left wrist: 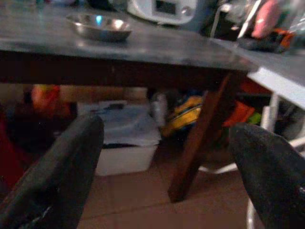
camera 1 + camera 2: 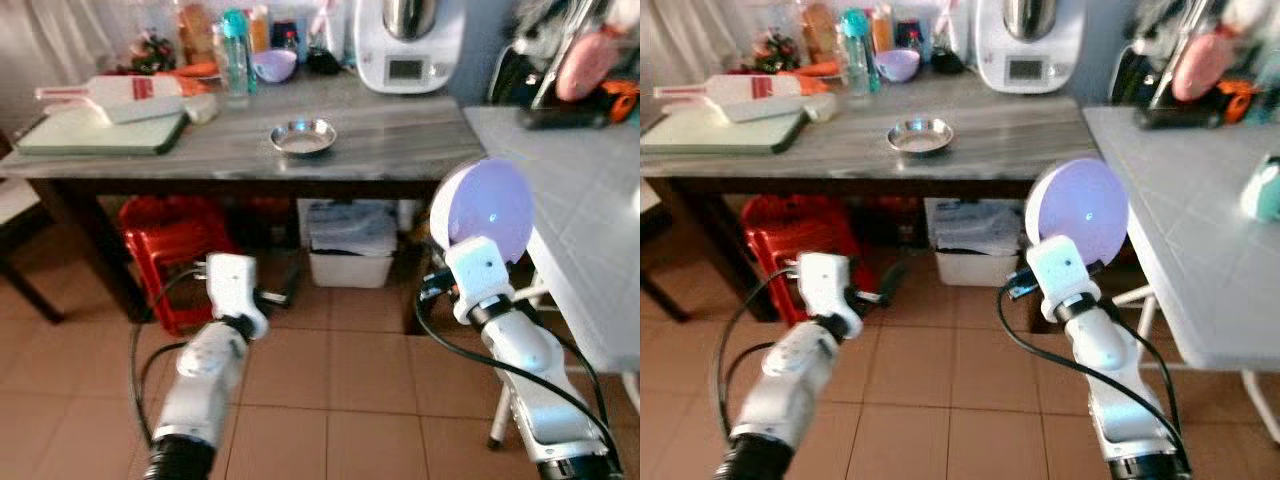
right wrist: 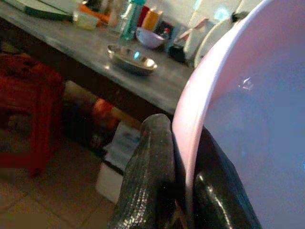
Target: Setting the table
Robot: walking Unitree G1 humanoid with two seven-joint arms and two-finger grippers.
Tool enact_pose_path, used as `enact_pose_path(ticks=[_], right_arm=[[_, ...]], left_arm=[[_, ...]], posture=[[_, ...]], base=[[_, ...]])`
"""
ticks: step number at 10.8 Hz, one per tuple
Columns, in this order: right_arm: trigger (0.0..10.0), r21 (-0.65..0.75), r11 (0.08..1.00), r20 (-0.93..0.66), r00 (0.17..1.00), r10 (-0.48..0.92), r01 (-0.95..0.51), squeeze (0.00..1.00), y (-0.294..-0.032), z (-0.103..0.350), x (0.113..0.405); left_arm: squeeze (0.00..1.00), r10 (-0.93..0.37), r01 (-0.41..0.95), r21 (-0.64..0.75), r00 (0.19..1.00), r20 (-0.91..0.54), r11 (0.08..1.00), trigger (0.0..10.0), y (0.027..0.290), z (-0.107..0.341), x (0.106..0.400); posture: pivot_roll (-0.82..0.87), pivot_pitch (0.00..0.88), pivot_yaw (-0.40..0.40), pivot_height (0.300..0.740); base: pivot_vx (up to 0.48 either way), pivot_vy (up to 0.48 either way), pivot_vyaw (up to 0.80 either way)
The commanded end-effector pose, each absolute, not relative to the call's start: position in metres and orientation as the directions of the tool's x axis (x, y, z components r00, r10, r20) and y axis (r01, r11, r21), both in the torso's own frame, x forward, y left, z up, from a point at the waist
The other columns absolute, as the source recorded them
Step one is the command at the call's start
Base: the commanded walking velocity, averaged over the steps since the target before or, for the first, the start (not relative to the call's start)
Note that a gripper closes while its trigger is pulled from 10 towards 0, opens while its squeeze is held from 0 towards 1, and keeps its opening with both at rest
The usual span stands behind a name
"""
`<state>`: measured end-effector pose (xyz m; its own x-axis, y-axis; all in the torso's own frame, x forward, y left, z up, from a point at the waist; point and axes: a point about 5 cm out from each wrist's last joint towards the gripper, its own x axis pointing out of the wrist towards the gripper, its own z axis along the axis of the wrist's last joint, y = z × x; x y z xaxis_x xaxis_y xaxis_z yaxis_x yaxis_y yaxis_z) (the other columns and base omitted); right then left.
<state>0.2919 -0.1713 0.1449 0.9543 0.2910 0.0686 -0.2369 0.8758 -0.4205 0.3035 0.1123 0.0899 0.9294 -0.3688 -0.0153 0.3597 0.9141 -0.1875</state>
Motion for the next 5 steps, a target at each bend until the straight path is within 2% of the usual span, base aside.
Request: enact_pose_path(ticks=[1,4,5], right_arm=[[10.0,-0.416,0.878,0.094,0.95,0.299,-0.235,0.0,-0.1683,0.1501,0.2921],[10.0,-0.391,0.891,0.088,0.955,0.284,-0.229,0.0,-0.1688,0.1474,0.2886],[10.0,-0.386,0.893,0.087,0.955,0.283,-0.23,0.0,-0.1674,0.1462,0.2878]], left_arm=[[0.0,-0.347,0.343,-0.153,0.938,-0.001,0.927,10.0,0.1204,0.0942,0.3061],[0.0,-0.313,0.313,-0.111,0.95,0.019,0.943,10.0,0.1252,0.0979,0.3086],[0.0,-0.311,0.313,-0.103,0.95,0.034,0.944,10.0,0.126,0.0997,0.3085]], posture=[[-0.04,0.0,-0.002,0.74],[-0.04,0.0,0.003,0.74],[-0.04,0.0,0.003,0.74]], base=[[0.0,0.401,0.0],[0.0,0.354,0.0],[0.0,0.0,0.0]])
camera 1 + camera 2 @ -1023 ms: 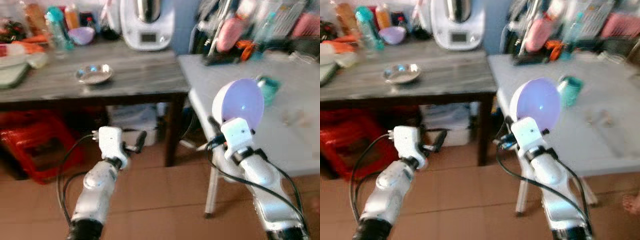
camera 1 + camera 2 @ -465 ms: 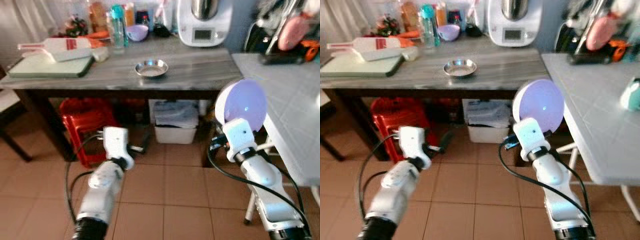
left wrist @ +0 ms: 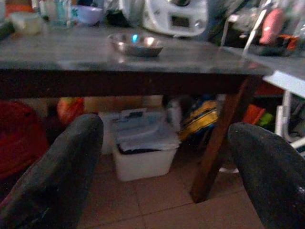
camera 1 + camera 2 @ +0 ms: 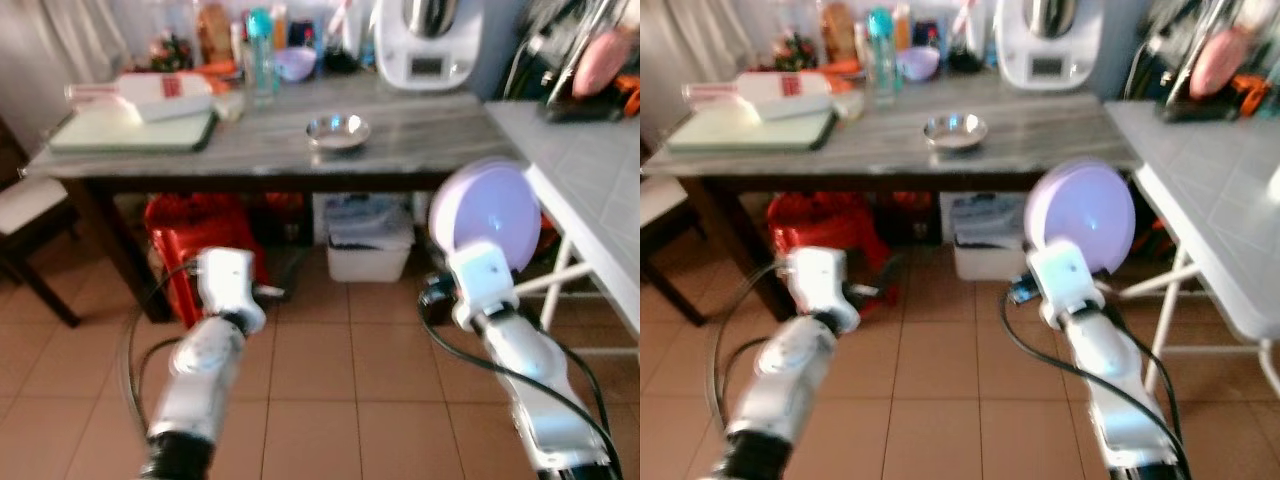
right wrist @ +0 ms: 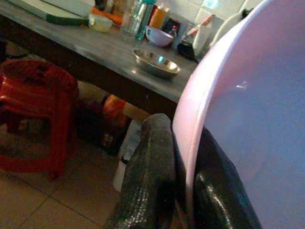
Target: Setting the table
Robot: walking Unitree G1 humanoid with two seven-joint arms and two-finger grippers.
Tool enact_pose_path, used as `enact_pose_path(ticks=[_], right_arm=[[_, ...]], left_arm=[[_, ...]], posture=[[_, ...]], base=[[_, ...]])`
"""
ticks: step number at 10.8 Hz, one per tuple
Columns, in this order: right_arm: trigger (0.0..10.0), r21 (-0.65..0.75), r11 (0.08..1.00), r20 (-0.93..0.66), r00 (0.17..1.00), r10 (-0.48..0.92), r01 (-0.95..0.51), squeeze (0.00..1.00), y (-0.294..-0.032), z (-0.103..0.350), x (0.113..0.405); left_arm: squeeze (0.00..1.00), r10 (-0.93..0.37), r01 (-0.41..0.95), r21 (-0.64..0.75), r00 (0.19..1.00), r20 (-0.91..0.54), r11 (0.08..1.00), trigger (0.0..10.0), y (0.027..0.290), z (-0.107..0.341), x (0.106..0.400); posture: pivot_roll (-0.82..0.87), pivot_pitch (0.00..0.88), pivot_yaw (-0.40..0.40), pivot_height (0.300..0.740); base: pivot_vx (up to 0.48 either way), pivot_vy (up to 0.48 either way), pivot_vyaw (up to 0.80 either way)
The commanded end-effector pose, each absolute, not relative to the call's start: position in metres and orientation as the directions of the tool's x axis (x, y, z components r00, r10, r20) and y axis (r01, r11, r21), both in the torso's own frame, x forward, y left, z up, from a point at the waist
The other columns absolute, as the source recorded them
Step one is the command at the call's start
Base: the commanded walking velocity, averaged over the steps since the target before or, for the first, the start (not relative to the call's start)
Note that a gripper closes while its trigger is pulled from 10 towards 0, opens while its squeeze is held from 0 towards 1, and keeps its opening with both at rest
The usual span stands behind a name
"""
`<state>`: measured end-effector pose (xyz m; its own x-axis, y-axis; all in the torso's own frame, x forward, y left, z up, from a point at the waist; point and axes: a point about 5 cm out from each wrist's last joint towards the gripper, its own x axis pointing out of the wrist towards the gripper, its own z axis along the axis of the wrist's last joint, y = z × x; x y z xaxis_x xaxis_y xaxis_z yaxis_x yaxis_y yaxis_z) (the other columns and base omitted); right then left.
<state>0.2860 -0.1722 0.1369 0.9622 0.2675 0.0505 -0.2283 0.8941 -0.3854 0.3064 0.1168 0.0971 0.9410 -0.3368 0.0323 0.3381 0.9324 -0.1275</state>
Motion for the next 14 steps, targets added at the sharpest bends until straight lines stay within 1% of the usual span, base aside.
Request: enact_pose_path(ticks=[1,3,4,5,6,7,8,9,12,14], right_arm=[[10.0,-0.376,0.9,0.092,0.958,0.273,-0.22,0.0,-0.167,0.145,0.287],[10.0,-0.284,0.951,0.121,0.979,0.165,-0.125,0.0,-0.173,0.145,0.278],[10.0,-0.21,0.975,0.131,0.987,0.095,-0.067,0.0,-0.179,0.143,0.272],[10.0,-0.105,0.994,0.13,0.991,-0.007,0.021,0.0,-0.187,0.14,0.263],[10.0,-0.038,0.997,0.104,0.993,-0.059,0.063,0.0,-0.191,0.136,0.258],[10.0,-0.019,0.996,0.075,0.994,-0.08,0.082,0.0,-0.193,0.13,0.252],[10.0,0.004,0.997,0.045,0.996,-0.073,0.073,0.0,-0.189,0.124,0.247],[10.0,-0.001,0.999,0.036,0.998,-0.051,0.051,0.0,-0.183,0.122,0.244],[10.0,0.033,0.999,0.034,0.999,-0.009,0.008,0.0,-0.173,0.125,0.25],[10.0,0.026,1.0,0.024,1.0,-0.012,0.011,0.0,-0.177,0.125,0.252]], left_arm=[[0.0,-0.312,0.316,-0.082,0.948,0.061,0.945,10.0,0.127,0.103,0.308],[0.0,-0.224,0.229,-0.028,0.967,0.122,0.973,10.0,0.141,0.108,0.302],[0.0,-0.159,0.161,0.002,0.977,0.139,0.987,10.0,0.152,0.108,0.297],[0.0,-0.08,0.073,0.048,0.985,0.155,0.996,10.0,0.166,0.106,0.29],[0.0,-0.053,0.046,0.048,0.987,0.151,0.998,10.0,0.172,0.104,0.286],[0.0,-0.053,0.043,0.063,0.987,0.151,0.997,10.0,0.175,0.103,0.283],[0.0,-0.05,0.042,0.059,0.988,0.144,0.997,10.0,0.176,0.101,0.281],[0.0,-0.048,0.041,0.052,0.989,0.138,0.998,10.0,0.175,0.1,0.281],[0.0,-0.118,0.114,0.039,0.982,0.149,0.993,10.0,0.162,0.103,0.283],[0.0,-0.125,0.122,0.026,0.98,0.158,0.992,10.0,0.161,0.105,0.283]], posture=[[-0.04,0.0,0.003,0.74],[-0.04,0.0,0.0,0.74],[-0.04,0.0,0.0,0.74],[-0.03,0.0,-0.005,0.74],[-0.03,0.0,-0.004,0.74],[-0.03,0.0,-0.004,0.74],[-0.02,0.0,-0.004,0.74],[-0.02,0.0,-0.004,0.74],[-0.02,0.0,-0.002,0.74],[-0.02,0.0,-0.003,0.74]], base=[[0.0,0.0,0.0],[0.0,0.0,0.0],[0.0,0.0,0.0],[0.0,0.0,0.0],[0.0,0.0,0.0],[0.0,0.0,0.0],[0.0,0.0,0.0],[0.0,0.0,0.0],[0.344,0.0,0.0],[0.452,0.0,0.0]])
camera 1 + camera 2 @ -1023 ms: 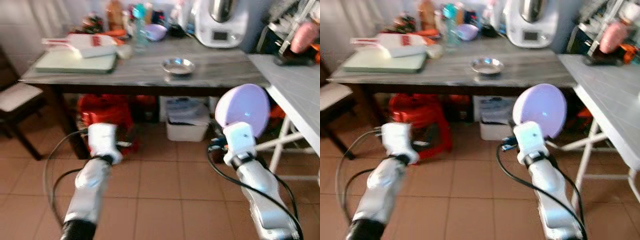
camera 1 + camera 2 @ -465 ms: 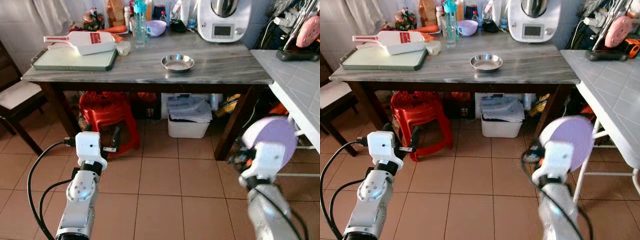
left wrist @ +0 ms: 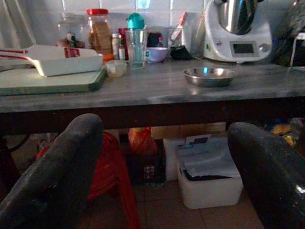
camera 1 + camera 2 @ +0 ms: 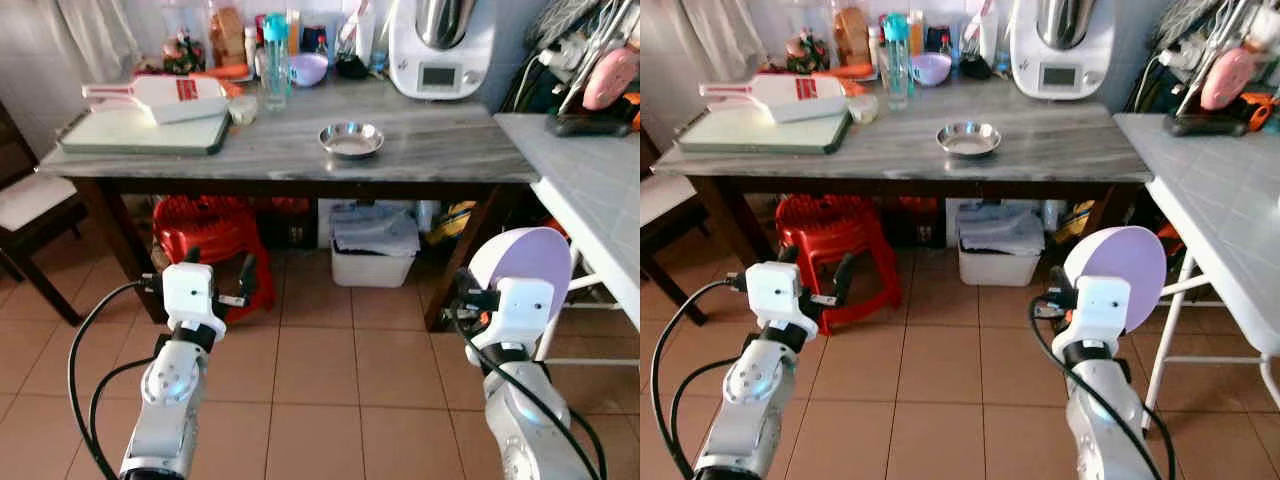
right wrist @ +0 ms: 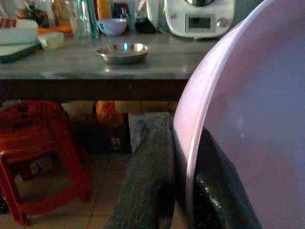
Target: Setting the table
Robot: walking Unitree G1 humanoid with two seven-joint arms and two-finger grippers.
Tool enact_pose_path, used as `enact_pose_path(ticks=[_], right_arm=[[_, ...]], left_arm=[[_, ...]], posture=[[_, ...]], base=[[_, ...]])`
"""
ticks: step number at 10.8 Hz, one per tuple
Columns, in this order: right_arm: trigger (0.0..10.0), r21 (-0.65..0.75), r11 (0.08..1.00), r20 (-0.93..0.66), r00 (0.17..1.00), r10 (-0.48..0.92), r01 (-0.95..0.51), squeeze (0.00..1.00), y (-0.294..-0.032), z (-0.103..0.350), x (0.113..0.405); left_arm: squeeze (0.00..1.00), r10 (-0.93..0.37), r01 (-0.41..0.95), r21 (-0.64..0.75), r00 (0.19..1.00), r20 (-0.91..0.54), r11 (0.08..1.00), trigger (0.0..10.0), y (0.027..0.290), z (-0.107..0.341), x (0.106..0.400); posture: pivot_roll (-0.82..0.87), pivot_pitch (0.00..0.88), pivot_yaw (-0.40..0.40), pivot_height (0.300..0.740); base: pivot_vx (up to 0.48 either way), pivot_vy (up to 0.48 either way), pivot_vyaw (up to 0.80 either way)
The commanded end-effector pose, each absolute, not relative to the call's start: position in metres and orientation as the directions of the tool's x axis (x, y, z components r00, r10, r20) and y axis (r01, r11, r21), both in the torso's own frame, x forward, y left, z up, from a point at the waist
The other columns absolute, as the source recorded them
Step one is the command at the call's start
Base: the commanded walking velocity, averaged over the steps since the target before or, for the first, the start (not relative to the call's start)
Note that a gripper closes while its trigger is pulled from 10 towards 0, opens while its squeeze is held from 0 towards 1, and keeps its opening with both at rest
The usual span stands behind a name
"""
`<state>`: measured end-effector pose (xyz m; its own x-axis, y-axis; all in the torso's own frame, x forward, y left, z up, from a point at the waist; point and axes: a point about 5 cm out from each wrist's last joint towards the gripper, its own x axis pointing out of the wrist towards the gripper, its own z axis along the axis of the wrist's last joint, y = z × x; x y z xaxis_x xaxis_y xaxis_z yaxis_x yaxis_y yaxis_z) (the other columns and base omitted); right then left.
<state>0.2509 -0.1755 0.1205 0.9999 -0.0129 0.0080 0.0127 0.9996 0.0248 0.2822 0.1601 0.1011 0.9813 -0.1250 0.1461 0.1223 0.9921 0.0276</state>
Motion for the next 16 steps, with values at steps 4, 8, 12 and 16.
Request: enact_pose_path(ticks=[4,8,12,16], right_arm=[[10.0,0.017,1.0,0.016,1.0,0.017,-0.018,0.0,-0.173,0.126,0.255],[10.0,-0.014,0.999,0.039,0.999,0.034,-0.034,0.0,-0.172,0.131,0.257],[10.0,-0.048,0.999,0.083,0.996,0.018,-0.014,0.0,-0.176,0.142,0.267],[10.0,-0.044,0.999,0.096,0.995,0.003,0.001,0.0,-0.181,0.146,0.272]], left_arm=[[0.0,-0.147,0.145,0.021,0.976,0.161,0.989,10.0,0.157,0.106,0.287],[0.0,-0.156,0.156,0.01,0.971,0.179,0.988,10.0,0.151,0.112,0.292],[0.0,-0.206,0.216,-0.016,0.951,0.23,0.976,10.0,0.137,0.129,0.299],[0.0,-0.236,0.251,-0.041,0.945,0.227,0.967,10.0,0.132,0.132,0.301]], posture=[[-0.03,0.0,-0.004,0.74],[-0.03,0.0,-0.006,0.74],[-0.03,0.0,-0.008,0.74],[-0.04,0.0,-0.008,0.74]], base=[[0.477,0.0,0.0],[0.48,0.0,0.11],[0.48,0.0,0.13],[0.48,0.0,0.22]])
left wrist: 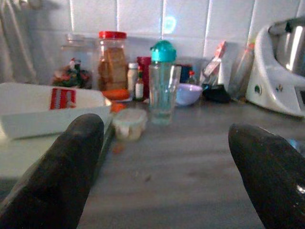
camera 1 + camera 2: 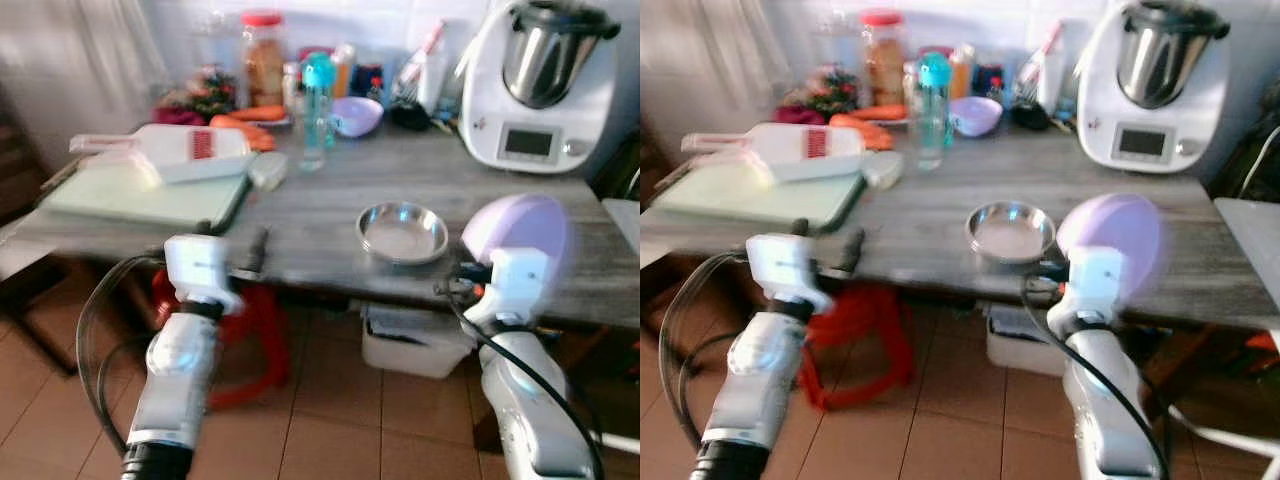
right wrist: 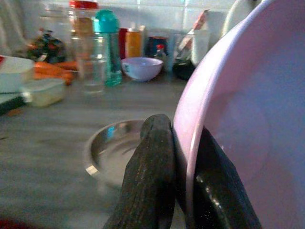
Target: Setting the table
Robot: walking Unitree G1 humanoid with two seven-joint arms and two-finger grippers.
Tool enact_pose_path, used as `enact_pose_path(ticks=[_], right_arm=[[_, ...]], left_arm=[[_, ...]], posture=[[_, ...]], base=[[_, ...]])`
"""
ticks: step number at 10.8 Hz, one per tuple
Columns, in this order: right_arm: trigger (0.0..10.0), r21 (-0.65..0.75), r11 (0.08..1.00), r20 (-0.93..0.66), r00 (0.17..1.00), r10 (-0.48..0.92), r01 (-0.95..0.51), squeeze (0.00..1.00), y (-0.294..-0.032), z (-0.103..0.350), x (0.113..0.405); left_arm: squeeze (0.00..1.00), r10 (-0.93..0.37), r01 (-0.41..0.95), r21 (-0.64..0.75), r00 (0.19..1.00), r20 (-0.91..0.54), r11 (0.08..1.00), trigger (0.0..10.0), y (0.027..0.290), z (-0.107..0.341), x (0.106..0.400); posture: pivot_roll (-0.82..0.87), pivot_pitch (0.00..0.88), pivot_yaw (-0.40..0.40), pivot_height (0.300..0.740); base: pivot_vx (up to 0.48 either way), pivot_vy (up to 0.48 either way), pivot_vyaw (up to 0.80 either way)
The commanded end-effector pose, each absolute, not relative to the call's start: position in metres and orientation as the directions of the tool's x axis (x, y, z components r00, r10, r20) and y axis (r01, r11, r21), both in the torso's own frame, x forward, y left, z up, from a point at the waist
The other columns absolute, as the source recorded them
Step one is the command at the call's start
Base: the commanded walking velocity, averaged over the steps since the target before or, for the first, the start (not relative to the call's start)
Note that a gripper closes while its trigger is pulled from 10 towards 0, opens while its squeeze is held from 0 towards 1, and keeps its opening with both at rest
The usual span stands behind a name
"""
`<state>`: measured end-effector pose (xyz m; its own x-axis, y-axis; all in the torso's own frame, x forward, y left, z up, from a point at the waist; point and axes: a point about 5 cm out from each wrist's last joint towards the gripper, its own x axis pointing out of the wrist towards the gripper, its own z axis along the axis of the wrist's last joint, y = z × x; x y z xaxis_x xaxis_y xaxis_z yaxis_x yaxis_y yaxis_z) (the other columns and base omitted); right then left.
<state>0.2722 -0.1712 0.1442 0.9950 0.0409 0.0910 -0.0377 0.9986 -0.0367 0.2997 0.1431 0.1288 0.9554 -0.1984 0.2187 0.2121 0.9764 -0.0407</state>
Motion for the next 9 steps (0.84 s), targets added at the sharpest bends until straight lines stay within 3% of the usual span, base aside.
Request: enact_pose_path(ticks=[1,3,6,9], right_arm=[[10.0,-0.062,0.998,0.105,0.994,0.016,-0.01,0.0,-0.1808,0.1475,0.2731],[10.0,-0.049,0.999,0.111,0.994,0.01,-0.005,0.0,-0.1816,0.1483,0.2742],[10.0,-0.045,0.999,0.113,0.993,0.027,-0.022,0.0,-0.1785,0.1487,0.2773],[10.0,-0.046,0.999,0.11,0.994,0.029,-0.024,0.0,-0.1793,0.1469,0.2764]], left_arm=[[0.0,-0.251,0.266,-0.04,0.941,0.226,0.963,10.0,0.1297,0.1322,0.3007],[0.0,-0.252,0.268,-0.047,0.943,0.22,0.962,10.0,0.1298,0.131,0.2999],[0.0,-0.257,0.275,-0.056,0.94,0.224,0.96,10.0,0.1283,0.132,0.3004],[0.0,-0.285,0.299,-0.03,0.931,0.227,0.954,10.0,0.1293,0.1294,0.2939]], posture=[[-0.04,0.0,-0.009,0.74],[-0.03,0.0,-0.015,0.74],[-0.03,0.0,-0.018,0.74],[-0.03,0.0,-0.017,0.74]], base=[[0.48,0.0,0.76],[0.48,0.0,0.65],[0.385,0.0,0.0],[0.0,0.0,0.0]])
